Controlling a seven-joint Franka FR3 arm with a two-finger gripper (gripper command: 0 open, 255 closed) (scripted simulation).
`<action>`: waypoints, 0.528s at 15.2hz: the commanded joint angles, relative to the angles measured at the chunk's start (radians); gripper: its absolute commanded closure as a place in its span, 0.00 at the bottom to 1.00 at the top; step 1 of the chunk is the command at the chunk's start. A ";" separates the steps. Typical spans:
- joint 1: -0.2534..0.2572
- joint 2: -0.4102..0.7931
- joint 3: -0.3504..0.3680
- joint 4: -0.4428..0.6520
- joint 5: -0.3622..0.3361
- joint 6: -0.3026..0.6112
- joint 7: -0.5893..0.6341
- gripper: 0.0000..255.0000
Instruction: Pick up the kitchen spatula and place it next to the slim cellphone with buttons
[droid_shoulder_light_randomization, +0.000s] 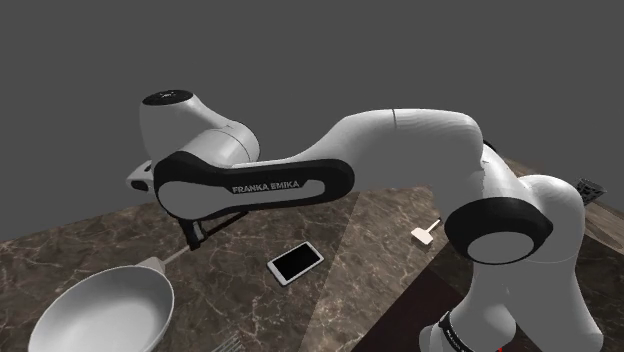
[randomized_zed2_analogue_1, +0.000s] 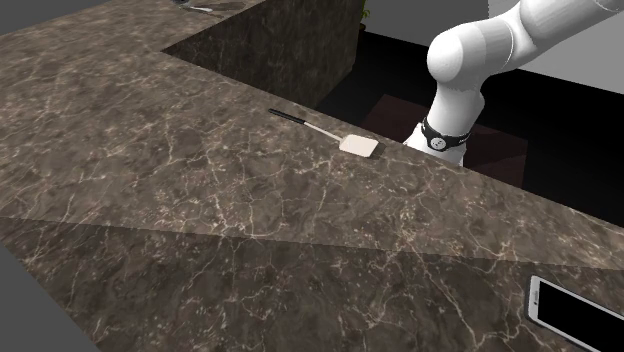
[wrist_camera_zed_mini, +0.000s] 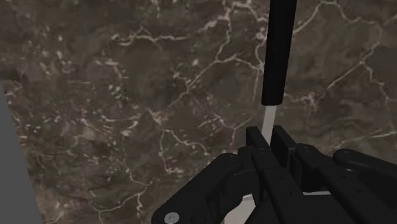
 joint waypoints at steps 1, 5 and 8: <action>-0.001 0.008 0.001 -0.015 0.002 0.024 -0.002 1.00; 0.000 0.016 0.002 -0.030 0.004 0.046 -0.002 1.00; 0.000 0.016 0.002 -0.030 0.004 0.046 -0.002 1.00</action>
